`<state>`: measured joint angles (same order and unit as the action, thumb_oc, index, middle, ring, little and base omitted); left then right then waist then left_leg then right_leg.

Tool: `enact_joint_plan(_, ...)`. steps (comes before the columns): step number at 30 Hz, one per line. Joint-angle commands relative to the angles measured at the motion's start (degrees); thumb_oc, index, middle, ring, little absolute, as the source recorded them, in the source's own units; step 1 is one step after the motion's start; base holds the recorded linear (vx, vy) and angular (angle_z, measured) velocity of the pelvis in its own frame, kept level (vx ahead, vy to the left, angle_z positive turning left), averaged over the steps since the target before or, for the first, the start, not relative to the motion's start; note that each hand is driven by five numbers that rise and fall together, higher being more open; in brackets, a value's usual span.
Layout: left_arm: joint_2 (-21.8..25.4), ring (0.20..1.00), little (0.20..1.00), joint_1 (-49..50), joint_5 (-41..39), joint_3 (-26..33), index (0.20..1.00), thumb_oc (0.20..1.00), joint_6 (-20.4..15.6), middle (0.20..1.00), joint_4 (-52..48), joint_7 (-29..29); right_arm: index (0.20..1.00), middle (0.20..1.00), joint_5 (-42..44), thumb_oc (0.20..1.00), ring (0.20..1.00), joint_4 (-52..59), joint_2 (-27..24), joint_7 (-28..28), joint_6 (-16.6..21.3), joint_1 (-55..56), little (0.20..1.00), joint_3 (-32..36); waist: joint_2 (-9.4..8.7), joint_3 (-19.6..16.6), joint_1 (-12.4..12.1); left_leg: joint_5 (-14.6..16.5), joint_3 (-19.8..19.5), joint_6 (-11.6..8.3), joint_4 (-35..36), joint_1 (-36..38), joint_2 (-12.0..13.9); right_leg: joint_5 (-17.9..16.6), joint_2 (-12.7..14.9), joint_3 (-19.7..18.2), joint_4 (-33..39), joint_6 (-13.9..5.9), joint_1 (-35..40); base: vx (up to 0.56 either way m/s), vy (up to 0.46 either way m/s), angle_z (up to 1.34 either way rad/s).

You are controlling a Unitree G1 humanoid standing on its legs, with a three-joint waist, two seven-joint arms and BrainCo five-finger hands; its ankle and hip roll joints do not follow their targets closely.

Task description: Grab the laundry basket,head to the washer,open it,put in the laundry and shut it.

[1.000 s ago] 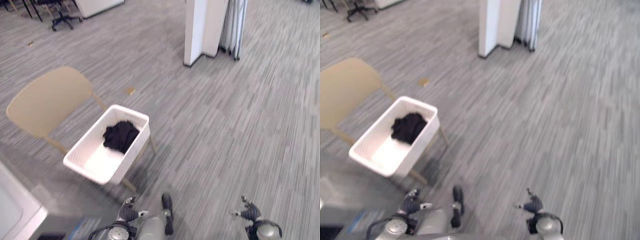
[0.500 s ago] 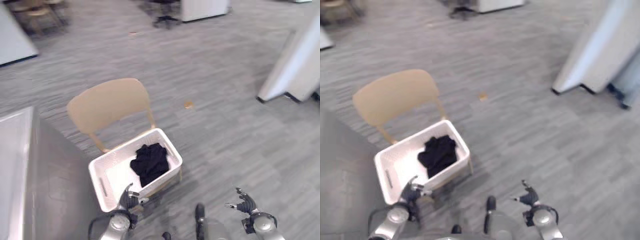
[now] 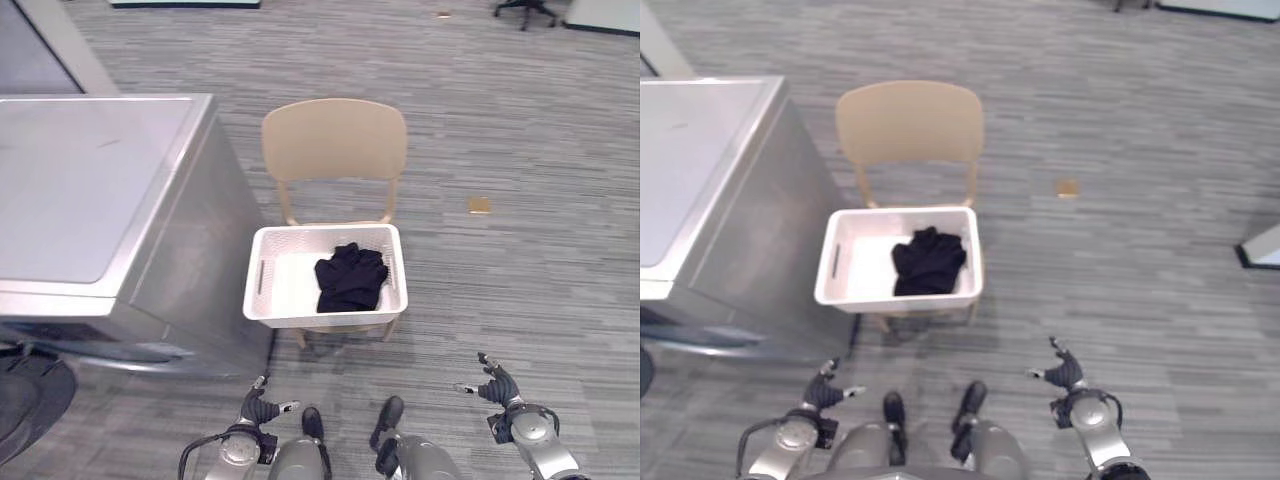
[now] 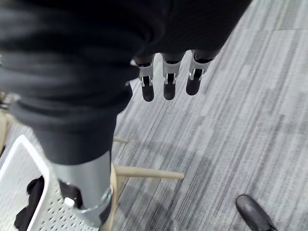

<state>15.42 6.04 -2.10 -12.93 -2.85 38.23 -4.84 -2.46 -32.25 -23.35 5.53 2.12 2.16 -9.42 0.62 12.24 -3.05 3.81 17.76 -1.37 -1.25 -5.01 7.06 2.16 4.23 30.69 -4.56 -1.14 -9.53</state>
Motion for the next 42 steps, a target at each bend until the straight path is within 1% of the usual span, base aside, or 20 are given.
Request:
enact_joint_plan(1, 2.74, 1.000, 1.000, 0.85, -0.18, 2.76, 1.000, 1.000, -1.25, 1.000, 0.36, -0.17, 1.000, 1.000, -4.51, 1.000, 1.000, 4.47, -1.25, 1.06, 1.31, -0.20, 1.000, -0.20, -3.45, -2.86, -0.42, -2.40, 0.44, 0.32, -2.18, -3.07, -3.58, 5.43, 4.32, -1.16, 1.69, -5.13, 13.61, 0.19, 0.179, 0.60)
enact_joint_plan(5, 3.91, 1.000, 1.000, 1.79, 0.56, 4.19, 1.000, 1.000, -1.32, 1.000, 1.40, -0.77, 1.000, 1.000, -8.38, 1.000, 1.000, 8.49, -3.30, 0.99, 1.45, -2.66, 1.000, -1.72, -4.13, -2.40, -1.86, -0.13, -0.68, 2.27, -2.59, -2.14, -5.34, 5.81, 7.47, -1.77, -5.66, -6.06, 11.92, 0.15, 0.176, -0.11)
enact_joint_plan(6, 4.43, 1.000, 1.000, 1.56, 0.71, 4.29, 1.000, 1.000, -1.42, 1.000, 1.48, -1.02, 1.000, 1.000, -9.44, 1.000, 1.000, 9.25, -4.10, 1.20, 1.67, -3.68, 1.000, -2.33, -4.25, -1.98, -2.15, 0.31, -1.12, 2.70, -2.81, -1.91, -5.69, 5.89, 8.32, -2.73, -8.91, -6.26, 10.59, 0.11, 0.134, -0.19)
enact_joint_plan(7, 5.04, 1.000, 1.000, 1.02, 0.88, 4.51, 1.000, 1.000, -1.54, 1.000, 1.98, -1.38, 1.000, 1.000, -10.62, 1.000, 1.000, 9.76, -4.79, 1.23, 1.78, -5.01, 1.000, -3.19, -4.28, -1.40, -2.25, 0.69, -2.12, 3.17, -2.89, -1.74, -6.06, 5.57, 8.63, -4.88, -12.55, -6.52, 8.34, 0.09, 0.082, 0.39)
enact_joint_plan(8, 5.37, 1.000, 1.000, 0.71, 1.22, 4.63, 1.000, 1.000, -1.72, 1.000, 2.43, -1.70, 1.000, 1.000, -11.82, 1.000, 1.000, 10.34, -5.51, 1.53, 1.99, -5.83, 1.000, -3.82, -4.34, -1.14, -2.27, 0.88, -2.78, 3.32, -2.80, -1.52, -6.32, 5.55, 8.12, -6.78, -13.27, -6.97, 7.31, 0.09, 0.051, 0.81)
enact_joint_plan(10, 5.78, 1.000, 1.000, -0.14, 1.48, 4.50, 1.000, 1.000, -2.28, 1.000, 3.13, -2.33, 1.000, 1.000, -13.95, 1.000, 1.000, 10.93, -7.05, 1.31, 2.15, -7.82, 1.000, -5.48, -4.16, -0.55, -1.62, 1.04, -4.96, 3.47, -1.93, -0.36, -6.90, 6.42, 5.39, -12.82, -14.46, -6.57, 3.99, 0.10, 0.032, 0.52)
enact_joint_plan(11, 5.72, 1.000, 1.000, -0.20, 1.50, 4.56, 1.000, 1.000, -2.32, 1.000, 3.19, -2.34, 1.000, 1.000, -13.96, 1.000, 1.000, 10.87, -7.07, 1.32, 2.15, -7.94, 1.000, -5.55, -4.15, -0.50, -1.63, 1.07, -4.89, 3.45, -1.88, -0.31, -6.89, 6.51, 5.38, -12.91, -14.58, -6.54, 3.92, 0.05, -0.023, 0.25)
enact_joint_plan(12, 5.75, 1.000, 1.000, -0.75, 1.48, 4.17, 1.000, 1.000, -2.85, 1.000, 3.61, -2.50, 1.000, 1.000, -16.25, 1.000, 1.000, 10.25, -8.62, 1.37, 1.93, -10.57, 1.000, -7.57, -3.76, 0.06, -1.46, -0.11, -6.59, 3.65, -1.70, -0.45, -7.13, 4.44, 3.73, -15.98, -10.86, -6.19, 1.82, 0.04, -0.055, 0.40)
enact_joint_plan(13, 5.76, 1.000, 1.000, -1.07, 1.55, 3.81, 1.000, 1.000, -3.11, 1.000, 4.25, -2.75, 1.000, 1.000, -17.03, 1.000, 1.000, 9.49, -9.15, 1.68, 1.91, -12.30, 1.000, -8.99, -3.58, 0.45, -1.28, 0.01, -7.76, 3.63, -1.38, -0.02, -7.41, 3.45, 2.87, -17.93, -8.87, -6.21, 0.51, 0.07, -0.069, 0.50)
enact_joint_plan(15, 6.09, 1.000, 1.000, -1.65, 1.88, 3.00, 1.000, 1.000, -3.23, 1.000, 5.19, -2.40, 1.000, 1.000, -18.55, 1.000, 1.000, 7.94, -10.29, 1.22, 1.52, -14.43, 1.000, -10.90, -3.84, 1.04, -1.25, -0.06, -10.60, 3.34, -1.50, 0.26, -8.33, 2.00, 2.02, -20.66, -5.76, -6.54, -0.50, 0.10, -0.084, 0.48)
enact_joint_plan(16, 6.31, 1.000, 1.000, -1.66, 2.21, 3.01, 1.000, 1.000, -3.42, 1.000, 5.42, -2.26, 1.000, 1.000, -19.39, 1.000, 1.000, 7.09, -10.55, 1.28, 1.42, -15.17, 1.000, -11.28, -3.78, 1.14, -1.23, -0.12, -11.54, 3.30, -1.87, -0.02, -8.55, 1.61, 2.10, -21.13, -5.41, -7.07, -0.50, 0.08, -0.094, 0.64)
enact_joint_plan(18, 6.31, 1.000, 1.000, -1.16, 2.46, 2.73, 1.000, 1.000, -3.99, 1.000, 5.32, -2.45, 1.000, 1.000, -20.90, 1.000, 1.000, 4.96, -10.97, 1.31, 1.53, -17.97, 1.000, -13.68, -4.06, 1.07, -2.20, -0.36, -12.06, 2.98, -1.60, -0.64, -9.14, 0.85, 2.46, -19.84, -2.46, -6.69, 1.00, -0.01, -0.090, 1.11)
enact_joint_plan(21, 6.53, 1.000, 1.000, -1.41, 1.31, 2.24, 1.000, 1.000, -4.34, 1.000, 5.74, -2.68, 1.000, 1.000, -20.90, 1.000, 1.000, 0.33, -12.58, 2.34, 1.09, -24.36, 1.000, -17.13, -3.44, 1.00, -3.98, -2.79, -13.93, 1.72, -0.07, -3.60, -8.90, -0.30, 1.97, -17.92, 0.14, -6.28, 0.31, -0.04, -0.112, 0.49)
enact_joint_plan(23, 6.51, 1.000, 1.000, -1.61, 1.11, 2.01, 1.000, 1.000, -4.34, 1.000, 5.90, -2.61, 1.000, 1.000, -21.03, 1.000, 1.000, -1.19, -12.68, 2.44, 1.02, -25.83, 1.000, -17.94, -3.26, 1.07, -4.17, -3.42, -14.47, 1.55, 0.34, -4.37, -8.87, -0.55, 1.93, -17.40, 0.59, -6.13, -0.05, -0.03, -0.064, 0.36)
enact_joint_plan(25, 6.73, 1.000, 1.000, -2.64, 0.31, 0.85, 1.000, 1.000, -4.53, 1.000, 6.25, -3.05, 1.000, 1.000, -21.47, 1.000, 1.000, -6.24, -12.73, 3.62, 0.25, -30.92, 1.000, -20.19, -2.73, 2.49, -5.30, -5.07, -16.35, 0.88, 0.96, -6.65, -8.75, -0.71, 1.76, -15.63, 1.01, -5.67, -1.34, -0.05, -0.079, 0.37)
enact_joint_plan(30, 7.19, 1.000, 1.000, -4.16, -2.62, -0.46, 1.000, 1.000, -5.33, 1.000, 5.93, -3.87, 1.000, 1.000, -21.67, 1.000, 1.000, -15.48, -13.19, 5.66, -1.18, -39.54, 1.000, -23.67, -2.14, 4.77, -7.38, -6.96, -18.65, 0.16, 1.71, -10.12, -8.64, -0.93, 1.44, -14.12, 1.25, -5.17, -4.18, 0.00, -0.039, 0.42)
enact_joint_plan(35, 7.60, 1.000, 1.000, -6.94, -5.68, -1.91, 1.000, 1.000, -5.88, 1.000, 5.64, -4.89, 1.000, 1.000, -21.06, 1.000, 1.000, -26.62, -12.85, 7.11, -2.79, -48.27, 1.000, -26.67, -1.81, 7.21, -9.21, -8.25, -20.39, -0.34, 1.72, -14.33, -8.63, -1.32, 1.09, -13.35, 1.51, -4.70, -7.52, -0.01, -0.022, 0.14)
enact_joint_plan(40, 8.01, 1.000, 1.000, -10.12, -7.71, -3.53, 1.000, 1.000, -6.08, 1.000, 4.67, -5.02, 1.000, 1.000, -20.15, 1.000, 1.000, -33.77, -11.53, 6.12, -3.82, -52.68, 1.000, -28.88, -1.07, 9.11, -10.75, -9.00, -21.94, -0.61, 1.55, -17.35, -9.03, -1.29, 0.99, -12.08, 1.41, -4.39, -9.91, -0.01, -0.038, 0.20)
enact_joint_plan(41, 8.25, 1.000, 1.000, -10.73, -7.53, -3.72, 1.000, 1.000, -5.91, 1.000, 4.68, -4.95, 0.746, 0.746, -19.06, 0.746, 0.746, -34.36, -11.02, 5.49, -4.00, -52.91, 0.746, -28.51, -0.96, 9.34, -10.91, -9.09, -22.20, -0.65, 1.50, -17.74, -9.09, -1.17, 0.96, -11.88, 1.43, -4.32, -10.12, 0.02, -0.017, 0.23)
enact_joint_plan(42, 8.25, 1.000, 1.000, -10.74, -7.53, -3.72, 1.000, 1.000, -5.91, 1.000, 4.68, -4.95, 0.354, 0.354, -19.06, 0.354, 0.354, -34.36, -11.02, 5.49, -4.00, -52.92, 0.354, -28.51, -0.96, 9.34, -10.90, -9.09, -22.21, -0.65, 1.49, -17.76, -9.10, -1.16, 0.96, -11.87, 1.43, -4.32, -10.13, 0.02, -0.016, 0.23)
